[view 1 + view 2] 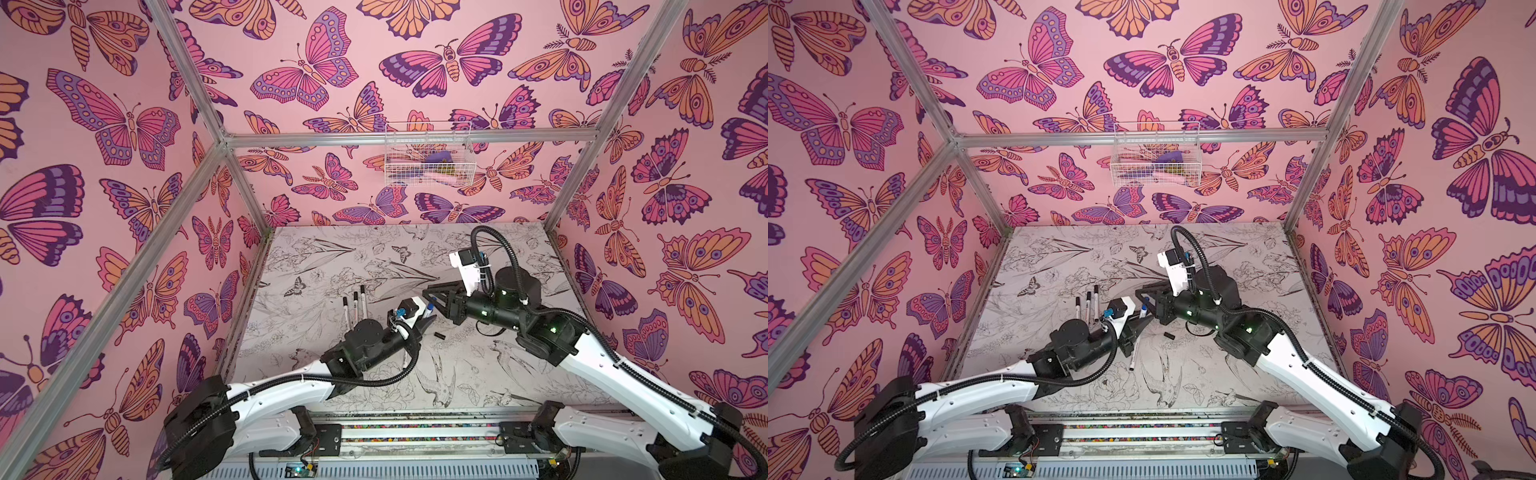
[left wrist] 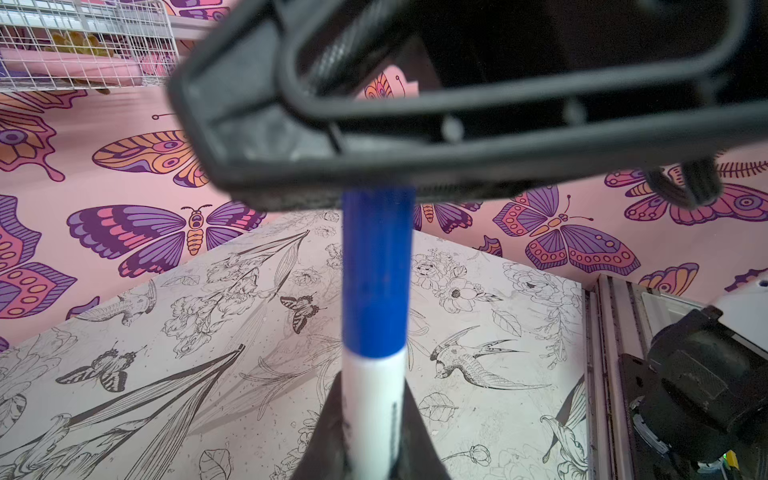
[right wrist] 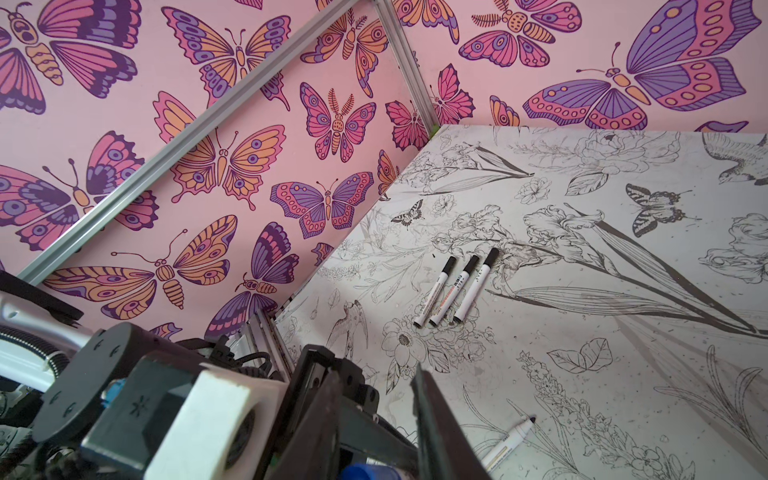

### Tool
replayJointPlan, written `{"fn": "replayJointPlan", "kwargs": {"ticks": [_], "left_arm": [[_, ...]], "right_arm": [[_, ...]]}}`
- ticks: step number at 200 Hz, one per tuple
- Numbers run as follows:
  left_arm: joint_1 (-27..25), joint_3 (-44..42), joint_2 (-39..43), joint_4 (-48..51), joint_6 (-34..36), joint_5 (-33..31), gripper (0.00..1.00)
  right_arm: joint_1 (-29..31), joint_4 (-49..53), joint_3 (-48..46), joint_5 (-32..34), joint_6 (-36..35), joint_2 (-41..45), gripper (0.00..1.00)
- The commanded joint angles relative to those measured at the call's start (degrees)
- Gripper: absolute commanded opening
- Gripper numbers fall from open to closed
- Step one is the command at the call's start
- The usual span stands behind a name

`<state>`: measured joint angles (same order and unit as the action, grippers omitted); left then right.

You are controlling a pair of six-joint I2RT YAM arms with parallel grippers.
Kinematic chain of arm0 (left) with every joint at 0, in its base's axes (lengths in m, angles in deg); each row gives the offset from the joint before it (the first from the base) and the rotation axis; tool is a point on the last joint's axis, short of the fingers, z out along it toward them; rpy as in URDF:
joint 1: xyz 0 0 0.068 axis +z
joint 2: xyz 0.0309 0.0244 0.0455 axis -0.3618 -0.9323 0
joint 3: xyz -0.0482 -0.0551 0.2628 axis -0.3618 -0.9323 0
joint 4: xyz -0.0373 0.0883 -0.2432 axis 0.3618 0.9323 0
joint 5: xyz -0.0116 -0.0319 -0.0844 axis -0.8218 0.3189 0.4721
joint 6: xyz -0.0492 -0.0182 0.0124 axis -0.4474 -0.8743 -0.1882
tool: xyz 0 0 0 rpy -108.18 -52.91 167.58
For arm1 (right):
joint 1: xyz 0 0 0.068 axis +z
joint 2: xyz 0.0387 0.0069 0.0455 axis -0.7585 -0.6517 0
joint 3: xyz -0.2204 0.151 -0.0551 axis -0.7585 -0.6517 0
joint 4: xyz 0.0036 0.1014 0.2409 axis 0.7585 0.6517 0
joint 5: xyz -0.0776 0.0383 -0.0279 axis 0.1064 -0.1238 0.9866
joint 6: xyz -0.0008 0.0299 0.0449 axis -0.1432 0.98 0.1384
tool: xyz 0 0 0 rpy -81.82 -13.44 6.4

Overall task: Insert the pens into the pen caps
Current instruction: 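Press the blue cap firmly while the left gripper holds the marker upright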

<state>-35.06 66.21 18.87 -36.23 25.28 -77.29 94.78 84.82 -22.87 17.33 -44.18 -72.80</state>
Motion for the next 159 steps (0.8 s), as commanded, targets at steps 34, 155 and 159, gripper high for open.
{"fn": "replayJointPlan", "kwargs": {"ticks": [34, 155, 159], "left_arm": [[-0.24, 0.50, 0.91, -0.63, 0.11, -0.21, 0.00], [0.88, 12.44, -0.31, -9.06, 5.11, -2.41, 0.00], [0.91, 12.54, -0.31, -9.30, 4.67, -2.10, 0.00]], "right_arm": [[0.41, -1.23, -1.31, -0.24, 0.83, -0.05, 0.09], [2.02, 1.60, -8.38, 6.38, 7.28, 1.80, 0.00], [2.08, 2.00, -8.32, 6.78, 7.40, 1.71, 0.00]]}}
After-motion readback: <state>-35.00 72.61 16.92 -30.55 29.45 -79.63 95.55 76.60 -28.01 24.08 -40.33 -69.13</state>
